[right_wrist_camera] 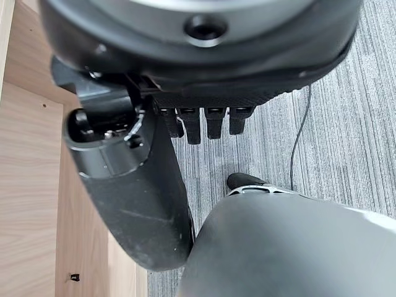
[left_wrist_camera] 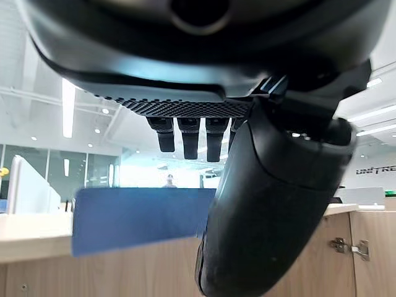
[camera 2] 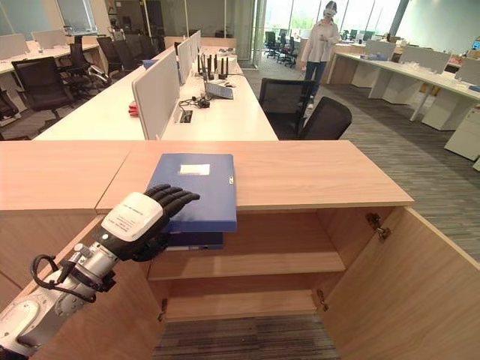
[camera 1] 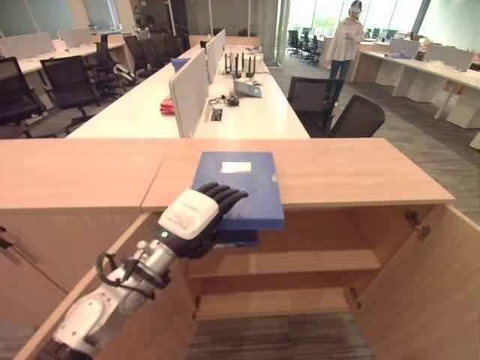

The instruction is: Put the empty folder in the office cabinet

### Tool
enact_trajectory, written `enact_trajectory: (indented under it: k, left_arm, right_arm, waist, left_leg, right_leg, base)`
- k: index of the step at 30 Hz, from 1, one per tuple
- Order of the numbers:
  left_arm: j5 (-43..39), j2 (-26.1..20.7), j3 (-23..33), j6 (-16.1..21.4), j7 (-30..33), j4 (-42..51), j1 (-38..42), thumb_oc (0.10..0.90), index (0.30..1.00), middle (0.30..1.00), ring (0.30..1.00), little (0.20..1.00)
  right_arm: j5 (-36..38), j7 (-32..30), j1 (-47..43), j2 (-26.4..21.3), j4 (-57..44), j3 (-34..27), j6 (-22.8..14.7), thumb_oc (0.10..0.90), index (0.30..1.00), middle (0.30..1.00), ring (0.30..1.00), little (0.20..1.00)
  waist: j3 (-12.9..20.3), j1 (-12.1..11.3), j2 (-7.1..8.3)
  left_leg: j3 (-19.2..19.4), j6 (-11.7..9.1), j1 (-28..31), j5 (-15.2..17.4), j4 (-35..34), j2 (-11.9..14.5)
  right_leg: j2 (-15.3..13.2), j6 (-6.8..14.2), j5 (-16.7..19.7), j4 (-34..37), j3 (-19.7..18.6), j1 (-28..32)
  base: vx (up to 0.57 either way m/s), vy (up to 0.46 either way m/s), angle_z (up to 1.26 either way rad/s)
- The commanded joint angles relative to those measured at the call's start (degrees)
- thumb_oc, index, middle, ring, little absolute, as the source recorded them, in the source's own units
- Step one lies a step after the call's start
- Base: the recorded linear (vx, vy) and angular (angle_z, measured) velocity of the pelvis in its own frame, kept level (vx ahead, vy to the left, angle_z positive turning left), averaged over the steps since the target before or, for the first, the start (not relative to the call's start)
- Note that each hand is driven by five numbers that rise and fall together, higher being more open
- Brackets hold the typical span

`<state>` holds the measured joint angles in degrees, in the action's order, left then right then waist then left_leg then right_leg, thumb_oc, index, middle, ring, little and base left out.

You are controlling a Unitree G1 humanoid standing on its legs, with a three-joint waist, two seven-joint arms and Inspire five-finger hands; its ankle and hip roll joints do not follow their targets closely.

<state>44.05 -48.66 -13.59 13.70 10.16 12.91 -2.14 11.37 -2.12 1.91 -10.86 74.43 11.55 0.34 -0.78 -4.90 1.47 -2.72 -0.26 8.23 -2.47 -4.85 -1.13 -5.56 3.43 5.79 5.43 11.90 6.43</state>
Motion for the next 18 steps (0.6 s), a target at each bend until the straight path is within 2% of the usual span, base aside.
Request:
enact_trajectory:
  k: [1, 8, 18]
  left_arm:
    - [1.7, 0.8, 2.8, -0.6, 3.4, 1.4, 9.4, 0.800, 0.900, 0.900, 0.900, 0.900]
    - [4.8, 1.4, 2.6, -2.4, 4.4, -2.8, 8.9, 0.800, 0.900, 0.900, 0.900, 0.900]
    - [14.0, 3.4, 0.3, -10.6, 9.0, -18.9, 14.9, 0.800, 0.900, 0.900, 0.900, 0.900]
  right_arm:
    - [-1.6, -0.9, -1.9, -0.7, 2.0, 2.7, -0.1, 0.800, 0.900, 0.900, 0.900, 0.900]
    - [-2.0, -0.7, -1.8, -0.7, 2.1, 2.7, 0.2, 0.800, 0.900, 0.900, 0.900, 0.900]
    - [-3.2, -0.4, -1.9, -1.7, 2.2, 2.9, 0.8, 0.800, 0.900, 0.900, 0.900, 0.900]
  waist:
    - [-0.3, 0.8, 1.97]
    - [-0.2, 1.0, 2.04]
    - [0.2, 1.8, 2.12]
  left_leg:
    - [-3.9, 0.6, 0.7, 6.0, -0.2, -1.2]
    - [-3.7, 0.6, 0.8, 6.1, -0.2, -1.2]
    - [-3.0, 0.6, 1.3, 6.3, -0.2, -1.2]
  right_leg:
    - [-2.5, 4.2, -2.6, -1.1, 0.6, 2.5]
    - [-2.4, 4.2, -2.7, -1.0, 0.4, 2.5]
    - [-2.3, 4.1, -2.8, -1.0, 0.0, 2.8]
  base:
    - [0.00, -0.002, -0.05]
    - [0.00, 0.000, -0.01]
    - [0.00, -0.001, -0.01]
